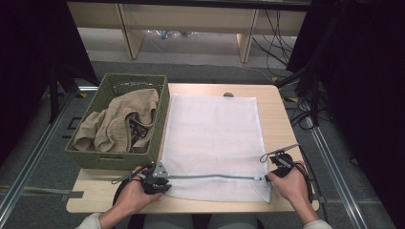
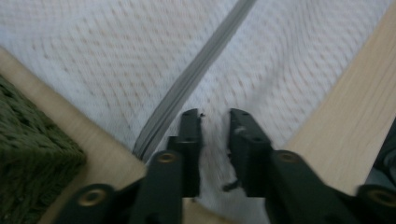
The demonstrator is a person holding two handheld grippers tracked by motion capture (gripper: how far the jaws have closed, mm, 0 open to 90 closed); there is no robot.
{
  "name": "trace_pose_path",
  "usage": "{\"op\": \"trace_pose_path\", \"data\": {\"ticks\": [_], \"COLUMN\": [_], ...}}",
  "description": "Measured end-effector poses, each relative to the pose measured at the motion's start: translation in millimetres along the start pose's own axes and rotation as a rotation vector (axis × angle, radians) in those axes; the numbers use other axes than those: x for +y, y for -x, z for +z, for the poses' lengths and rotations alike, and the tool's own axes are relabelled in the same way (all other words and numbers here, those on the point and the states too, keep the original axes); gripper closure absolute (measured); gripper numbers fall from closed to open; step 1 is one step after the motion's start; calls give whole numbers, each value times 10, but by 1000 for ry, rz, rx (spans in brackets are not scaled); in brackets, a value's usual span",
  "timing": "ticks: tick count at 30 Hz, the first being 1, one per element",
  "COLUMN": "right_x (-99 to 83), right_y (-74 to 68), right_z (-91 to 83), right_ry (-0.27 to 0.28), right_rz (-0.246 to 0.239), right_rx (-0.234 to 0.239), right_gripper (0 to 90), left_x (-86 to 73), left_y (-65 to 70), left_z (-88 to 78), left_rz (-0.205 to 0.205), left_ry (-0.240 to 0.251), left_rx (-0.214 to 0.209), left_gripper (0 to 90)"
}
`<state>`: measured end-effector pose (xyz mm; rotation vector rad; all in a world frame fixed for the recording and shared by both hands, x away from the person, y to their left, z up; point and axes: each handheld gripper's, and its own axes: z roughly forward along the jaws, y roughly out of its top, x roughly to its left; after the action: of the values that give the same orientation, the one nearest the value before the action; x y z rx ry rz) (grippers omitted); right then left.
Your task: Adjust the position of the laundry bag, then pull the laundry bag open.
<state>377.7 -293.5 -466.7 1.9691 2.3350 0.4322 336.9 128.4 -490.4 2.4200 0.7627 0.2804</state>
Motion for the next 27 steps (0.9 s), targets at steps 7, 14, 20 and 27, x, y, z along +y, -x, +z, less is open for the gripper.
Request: {"op": "trace_pose_path", "data": {"ticks": [7, 14, 20, 27], "right_x": [-62, -75, -52, 9], "right_y": [130, 214, 214, 262], "right_z": [-87, -109, -121, -99], "right_ry": [62, 74, 53, -3], "right_rz": [21, 46, 44, 68], "right_rx": [28, 40, 49, 60], "right_gripper": [747, 739, 733, 738], "left_x": [75, 118, 92, 146], "left_y": [-13, -26, -20, -14], "left_z": [5, 72, 97, 140], "left_rz": [10, 31, 4, 19], "left_ry": [152, 191, 182, 195], "left_rx": [-4, -21, -30, -42], "left_gripper": [472, 420, 412, 413]}}
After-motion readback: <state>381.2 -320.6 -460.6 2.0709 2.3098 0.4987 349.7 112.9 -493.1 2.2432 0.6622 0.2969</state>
